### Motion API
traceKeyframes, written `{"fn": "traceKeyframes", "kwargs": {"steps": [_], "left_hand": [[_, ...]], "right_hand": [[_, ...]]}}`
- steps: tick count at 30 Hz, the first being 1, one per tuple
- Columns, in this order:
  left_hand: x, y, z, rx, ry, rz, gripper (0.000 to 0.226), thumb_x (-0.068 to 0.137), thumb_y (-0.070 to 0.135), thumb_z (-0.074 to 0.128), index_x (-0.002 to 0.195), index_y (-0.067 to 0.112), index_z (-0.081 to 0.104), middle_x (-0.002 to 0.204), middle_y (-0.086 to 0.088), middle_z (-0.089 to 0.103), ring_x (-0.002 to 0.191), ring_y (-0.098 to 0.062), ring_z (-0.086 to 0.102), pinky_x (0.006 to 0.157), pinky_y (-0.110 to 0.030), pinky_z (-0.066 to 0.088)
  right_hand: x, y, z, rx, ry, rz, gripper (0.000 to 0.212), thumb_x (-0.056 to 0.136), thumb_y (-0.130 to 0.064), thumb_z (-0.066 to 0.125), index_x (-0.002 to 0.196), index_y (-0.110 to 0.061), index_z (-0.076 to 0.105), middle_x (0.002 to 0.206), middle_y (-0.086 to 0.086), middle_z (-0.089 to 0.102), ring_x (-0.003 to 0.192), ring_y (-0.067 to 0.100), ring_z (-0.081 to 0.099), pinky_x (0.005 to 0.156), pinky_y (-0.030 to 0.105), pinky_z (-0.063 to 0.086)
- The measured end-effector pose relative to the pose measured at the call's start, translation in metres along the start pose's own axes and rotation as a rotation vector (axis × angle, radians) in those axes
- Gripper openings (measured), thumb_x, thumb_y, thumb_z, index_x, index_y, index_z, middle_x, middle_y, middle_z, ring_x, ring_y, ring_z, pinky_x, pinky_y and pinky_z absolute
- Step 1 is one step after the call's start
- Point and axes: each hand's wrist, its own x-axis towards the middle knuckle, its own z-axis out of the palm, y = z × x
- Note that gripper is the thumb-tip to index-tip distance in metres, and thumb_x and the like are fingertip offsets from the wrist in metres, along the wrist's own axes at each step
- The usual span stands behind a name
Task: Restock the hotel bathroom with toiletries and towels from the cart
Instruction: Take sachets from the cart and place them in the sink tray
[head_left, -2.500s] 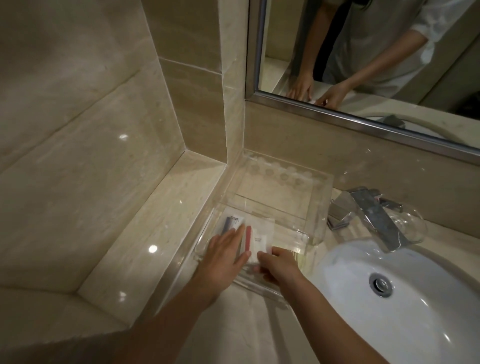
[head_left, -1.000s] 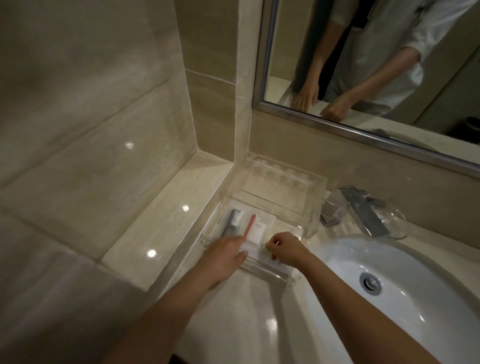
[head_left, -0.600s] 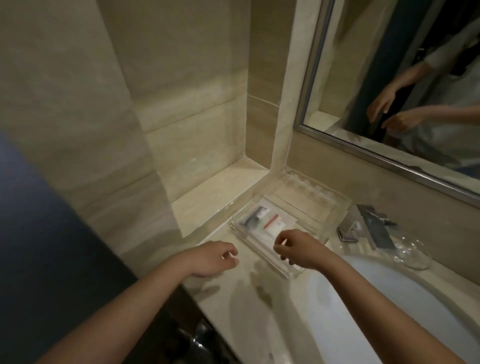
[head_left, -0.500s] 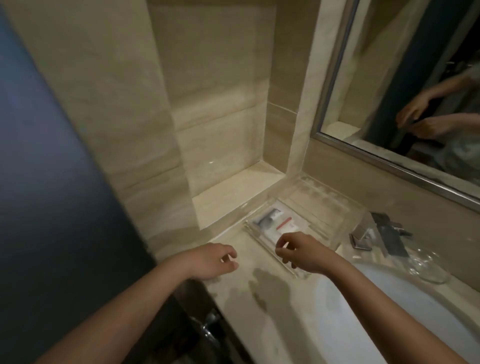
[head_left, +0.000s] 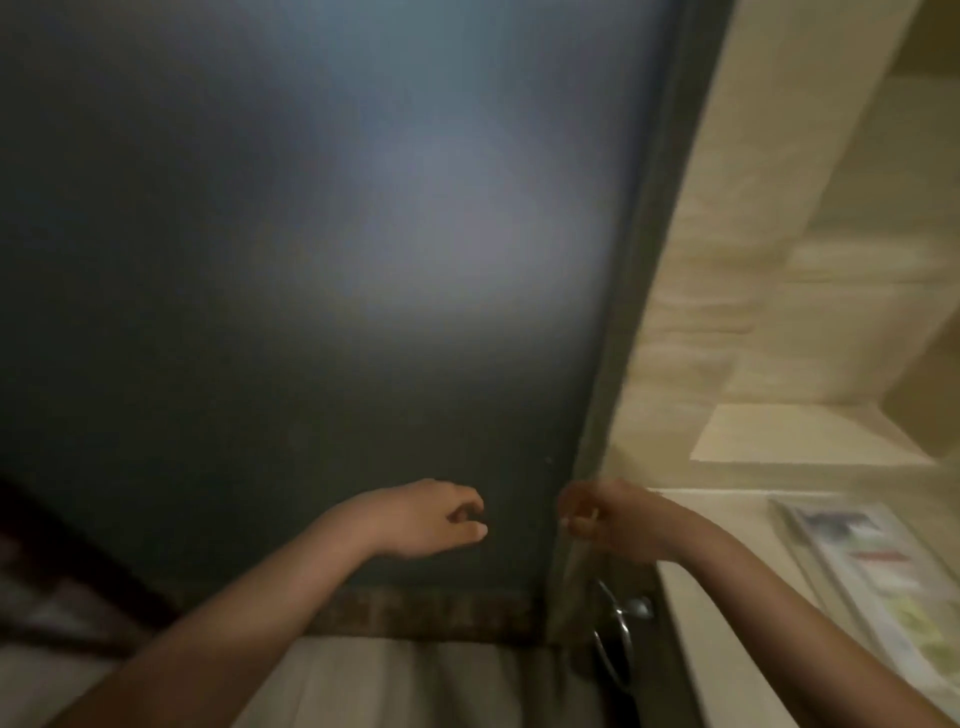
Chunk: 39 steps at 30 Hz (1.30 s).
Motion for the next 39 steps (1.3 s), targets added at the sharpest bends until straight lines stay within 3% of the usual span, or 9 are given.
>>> {"fn": "traceKeyframes", "kwargs": {"steps": [5,9,16,21,23,28,33,35,39], "left_hand": [[-0.088,-0.079,0.004,-0.105,0.130,-0.170,0.049,0.093,0.044,0.044,0.135,0.019,0.043,0.129,-0.003,0.055,0.116,-0.016,0.053,0.099,-0.027,0.041],[-0.166,-0.144,0.013,-0.173,0.209,-0.294,0.049,0.093,0.042,0.045,0.135,0.017,0.044,0.123,-0.003,0.060,0.109,-0.015,0.057,0.094,-0.024,0.043],[-0.325,-0.255,0.033,-0.317,0.298,-0.458,0.043,0.095,0.037,0.045,0.131,0.013,0.045,0.121,-0.009,0.060,0.109,-0.020,0.057,0.087,-0.021,0.043],[-0.433,-0.311,0.048,-0.354,0.399,-0.535,0.043,0.096,0.034,0.046,0.132,0.012,0.045,0.123,-0.007,0.060,0.109,-0.017,0.057,0.094,-0.025,0.043],[-0.471,-0.328,0.053,-0.334,0.417,-0.585,0.044,0.095,0.036,0.046,0.133,0.014,0.045,0.126,-0.005,0.058,0.111,-0.014,0.056,0.093,-0.023,0.042],[-0.550,-0.378,0.067,-0.405,0.474,-0.758,0.045,0.093,0.046,0.044,0.134,0.026,0.043,0.129,0.007,0.055,0.114,-0.009,0.053,0.094,-0.022,0.041],[-0.606,-0.421,0.074,-0.444,0.630,-0.823,0.041,0.095,0.043,0.041,0.119,0.014,0.058,0.105,0.021,0.055,0.105,-0.002,0.053,0.076,-0.004,0.035],[-0.622,-0.440,0.075,-0.463,0.693,-0.842,0.036,0.095,0.041,0.042,0.115,0.016,0.059,0.102,0.019,0.056,0.104,-0.004,0.055,0.079,-0.006,0.037],[-0.644,-0.486,0.071,-0.553,0.783,-0.917,0.035,0.094,0.042,0.045,0.123,0.024,0.054,0.116,0.011,0.056,0.105,-0.004,0.054,0.088,-0.014,0.042]], "right_hand": [[0.053,-0.101,0.019,-0.144,-0.128,-0.220,0.020,0.094,-0.027,0.048,0.108,-0.017,0.059,0.100,-0.001,0.058,0.098,0.016,0.059,0.087,0.030,0.046],[0.084,-0.197,0.044,-0.198,-0.191,-0.345,0.013,0.093,-0.022,0.047,0.097,-0.021,0.059,0.095,0.000,0.061,0.092,0.015,0.060,0.084,0.030,0.046],[0.122,-0.384,0.117,-0.253,-0.320,-0.568,0.029,0.095,-0.032,0.048,0.118,-0.017,0.058,0.113,0.002,0.064,0.106,0.017,0.059,0.092,0.025,0.041],[0.132,-0.511,0.176,-0.078,-0.430,-0.671,0.027,0.095,-0.027,0.051,0.115,-0.012,0.059,0.093,0.005,0.064,0.082,0.018,0.064,0.077,0.025,0.047],[0.135,-0.554,0.196,-0.089,-0.456,-0.715,0.028,0.094,-0.028,0.052,0.115,-0.012,0.059,0.091,0.000,0.061,0.082,0.012,0.059,0.077,0.024,0.045],[0.145,-0.645,0.226,-0.164,-0.499,-0.812,0.028,0.094,-0.034,0.050,0.116,-0.019,0.058,0.098,-0.003,0.062,0.083,0.009,0.056,0.083,0.027,0.045],[0.176,-0.718,0.252,-0.170,-0.553,-0.917,0.026,0.094,-0.032,0.050,0.116,-0.020,0.058,0.102,-0.002,0.064,0.072,0.002,0.056,0.076,0.025,0.045],[0.194,-0.746,0.263,-0.166,-0.570,-0.948,0.025,0.093,-0.033,0.052,0.114,-0.021,0.059,0.096,-0.006,0.062,0.070,-0.004,0.054,0.074,0.023,0.045],[0.236,-0.806,0.286,-0.157,-0.619,-1.005,0.025,0.091,-0.032,0.055,0.114,-0.021,0.060,0.092,-0.008,0.060,0.071,-0.003,0.055,0.078,0.025,0.047]]}}
